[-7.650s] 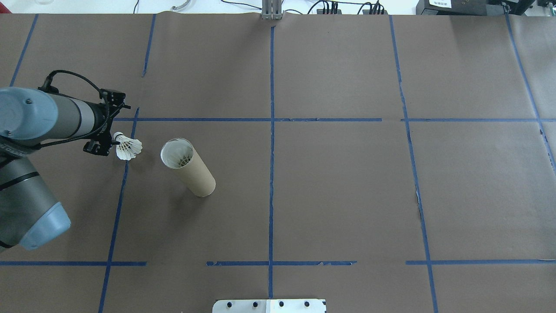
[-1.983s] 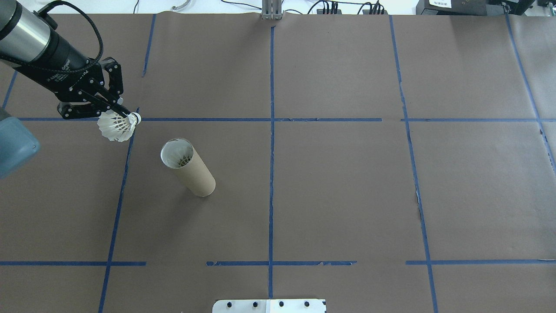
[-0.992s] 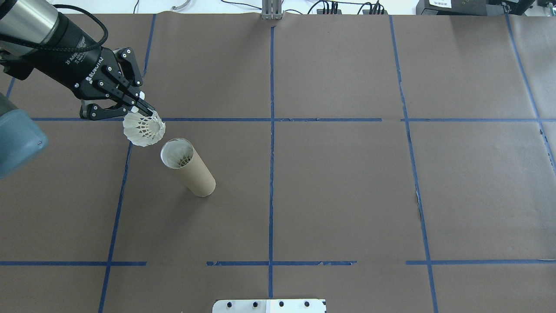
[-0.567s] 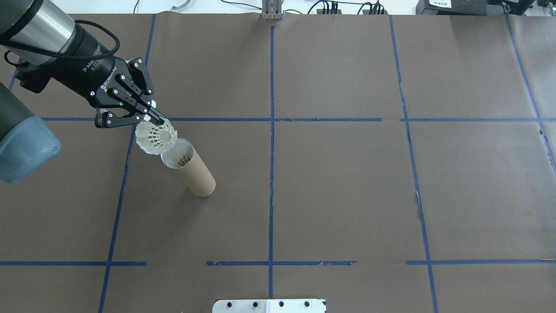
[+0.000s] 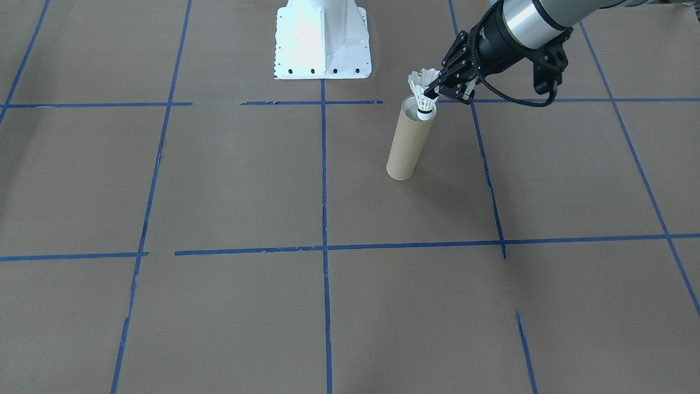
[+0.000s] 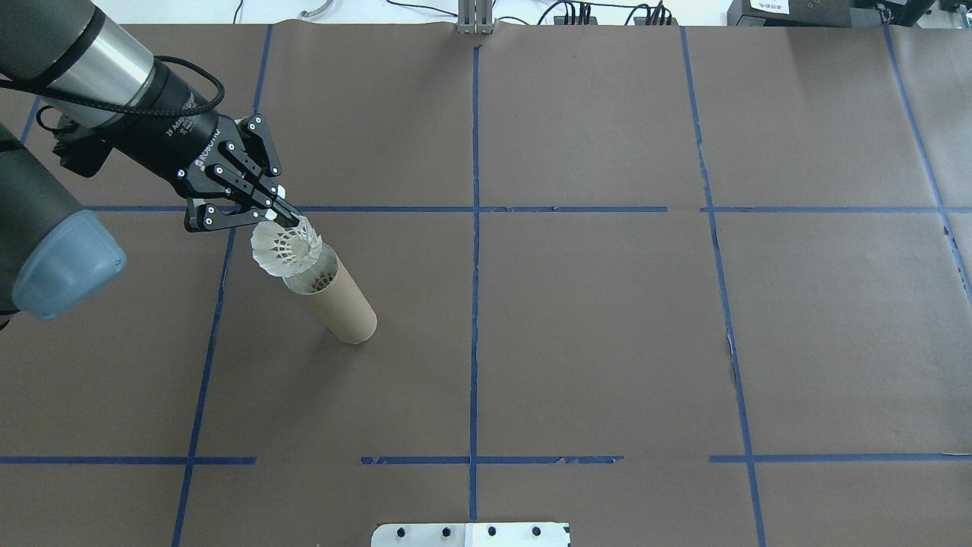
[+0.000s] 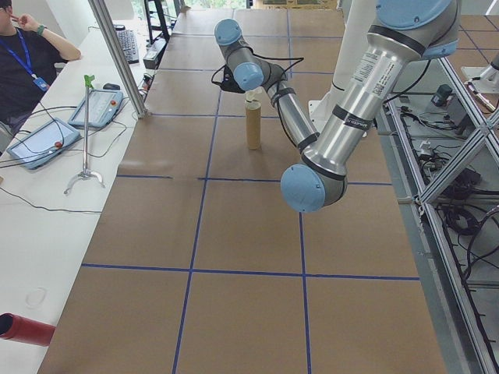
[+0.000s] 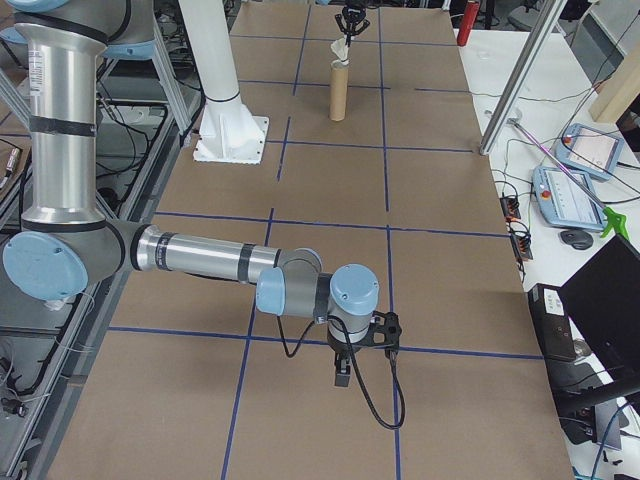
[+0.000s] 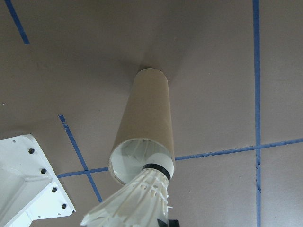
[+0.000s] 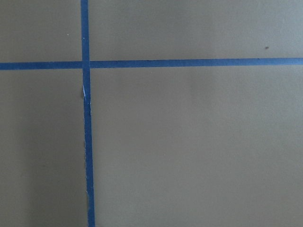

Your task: Collect badminton balls into bucket

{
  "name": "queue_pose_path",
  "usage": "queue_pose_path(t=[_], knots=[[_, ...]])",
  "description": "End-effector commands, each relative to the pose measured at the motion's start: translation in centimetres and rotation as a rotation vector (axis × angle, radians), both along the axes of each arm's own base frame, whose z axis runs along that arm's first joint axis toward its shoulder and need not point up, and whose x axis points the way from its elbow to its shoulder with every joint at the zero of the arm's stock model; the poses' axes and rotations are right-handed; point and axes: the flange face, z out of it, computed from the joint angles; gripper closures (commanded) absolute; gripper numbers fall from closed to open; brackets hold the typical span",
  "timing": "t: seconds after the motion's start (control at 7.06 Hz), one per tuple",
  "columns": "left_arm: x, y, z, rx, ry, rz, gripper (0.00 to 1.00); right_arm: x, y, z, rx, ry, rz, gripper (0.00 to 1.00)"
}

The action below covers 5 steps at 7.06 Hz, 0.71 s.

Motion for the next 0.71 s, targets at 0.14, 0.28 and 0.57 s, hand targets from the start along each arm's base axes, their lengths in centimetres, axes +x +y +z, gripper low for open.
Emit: queue_pose_path(t=[0.14,0.28,0.57], knots=[[0.11,0.06,0.38,-0.016,-0.003,0.001,1.0,0.0,-0.05,-0.04,0.001,0.0,0.0,0.0],[0.21,0.14,0.38,-0.017,0.001,0.011,1.0,-0.01,-0.05,-0.05,0.001,-0.001,0.0,0.0],[0.35,0.32,0.3,-0.024,0.026,0.045,1.0,0.0,-0.05,-0.04,0.001,0.0,0.0,0.0]])
